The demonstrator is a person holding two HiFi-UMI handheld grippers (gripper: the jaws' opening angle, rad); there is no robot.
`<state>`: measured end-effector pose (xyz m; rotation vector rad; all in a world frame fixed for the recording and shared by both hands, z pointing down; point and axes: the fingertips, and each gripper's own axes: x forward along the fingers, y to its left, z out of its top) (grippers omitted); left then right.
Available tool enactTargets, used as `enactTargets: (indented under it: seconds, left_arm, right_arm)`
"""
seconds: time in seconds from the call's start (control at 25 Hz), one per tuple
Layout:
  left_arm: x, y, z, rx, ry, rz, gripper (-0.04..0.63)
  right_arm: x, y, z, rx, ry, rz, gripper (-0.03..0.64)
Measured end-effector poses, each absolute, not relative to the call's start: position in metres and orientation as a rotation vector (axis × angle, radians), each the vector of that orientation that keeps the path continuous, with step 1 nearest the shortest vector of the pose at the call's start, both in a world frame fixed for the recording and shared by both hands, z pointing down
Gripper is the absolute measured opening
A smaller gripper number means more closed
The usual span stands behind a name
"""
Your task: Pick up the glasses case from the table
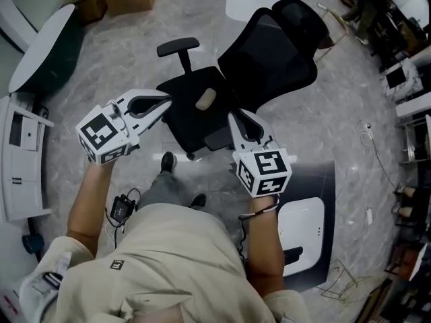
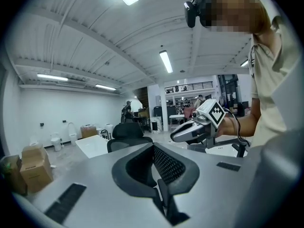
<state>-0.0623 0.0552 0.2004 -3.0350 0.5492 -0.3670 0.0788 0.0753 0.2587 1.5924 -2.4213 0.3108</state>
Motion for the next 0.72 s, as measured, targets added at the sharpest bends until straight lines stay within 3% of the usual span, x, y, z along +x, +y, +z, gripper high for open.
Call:
enactTargets:
  seconds: [0.72]
  left_arm:
    - [-0.019, -0.081, 0.220, -3.078, 0.063, -0.275, 0.015]
  right_arm:
    - [0.111, 0.002, 0.270, 1.944, -2.095, 0.352, 0.078]
